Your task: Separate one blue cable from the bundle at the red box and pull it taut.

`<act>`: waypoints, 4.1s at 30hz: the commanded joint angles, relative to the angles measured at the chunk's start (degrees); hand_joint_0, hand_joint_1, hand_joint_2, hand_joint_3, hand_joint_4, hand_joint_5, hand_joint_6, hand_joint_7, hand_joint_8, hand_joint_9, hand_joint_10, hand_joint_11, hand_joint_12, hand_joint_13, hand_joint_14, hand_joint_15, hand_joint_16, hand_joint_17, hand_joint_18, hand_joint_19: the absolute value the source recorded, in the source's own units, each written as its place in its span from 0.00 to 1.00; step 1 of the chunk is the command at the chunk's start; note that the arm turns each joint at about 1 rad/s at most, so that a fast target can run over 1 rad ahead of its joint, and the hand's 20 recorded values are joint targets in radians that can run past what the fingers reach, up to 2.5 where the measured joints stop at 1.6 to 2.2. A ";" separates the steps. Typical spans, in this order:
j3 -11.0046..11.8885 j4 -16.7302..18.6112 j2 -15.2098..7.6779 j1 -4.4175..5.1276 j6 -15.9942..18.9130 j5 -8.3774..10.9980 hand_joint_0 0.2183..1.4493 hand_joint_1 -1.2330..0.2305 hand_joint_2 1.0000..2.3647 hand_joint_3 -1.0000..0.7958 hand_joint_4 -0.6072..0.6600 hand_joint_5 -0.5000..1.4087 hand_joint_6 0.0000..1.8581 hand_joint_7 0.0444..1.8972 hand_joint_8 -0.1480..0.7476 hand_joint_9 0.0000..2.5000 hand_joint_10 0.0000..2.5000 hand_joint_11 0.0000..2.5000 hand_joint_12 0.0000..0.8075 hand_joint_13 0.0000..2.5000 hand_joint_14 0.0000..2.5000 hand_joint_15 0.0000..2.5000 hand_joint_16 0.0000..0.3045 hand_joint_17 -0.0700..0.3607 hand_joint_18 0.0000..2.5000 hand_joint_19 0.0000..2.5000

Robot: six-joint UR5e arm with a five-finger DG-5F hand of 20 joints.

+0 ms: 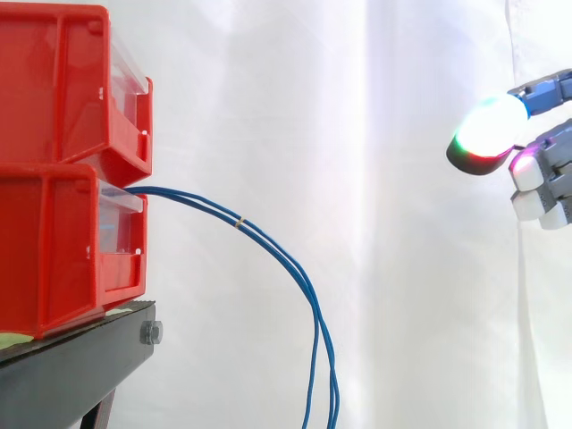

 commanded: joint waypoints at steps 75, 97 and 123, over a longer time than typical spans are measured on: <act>21.28 -5.73 -20.76 -5.62 11.92 -16.20 0.24 0.40 0.00 0.28 0.59 0.17 0.27 0.40 0.43 0.27 0.01 0.23 0.36 0.25 0.01 0.15 0.11 0.35 0.15 0.19; 25.68 1.39 -27.44 -6.32 14.64 -19.18 0.25 0.39 0.00 0.28 0.60 0.17 0.27 0.40 0.43 0.27 0.01 0.23 0.36 0.26 0.01 0.16 0.11 0.34 0.16 0.20; 27.70 5.52 -30.87 -5.79 14.82 -21.12 0.30 0.36 0.00 0.31 0.61 0.20 0.27 0.51 0.42 0.29 0.01 0.24 0.34 0.27 0.01 0.18 0.11 0.33 0.18 0.21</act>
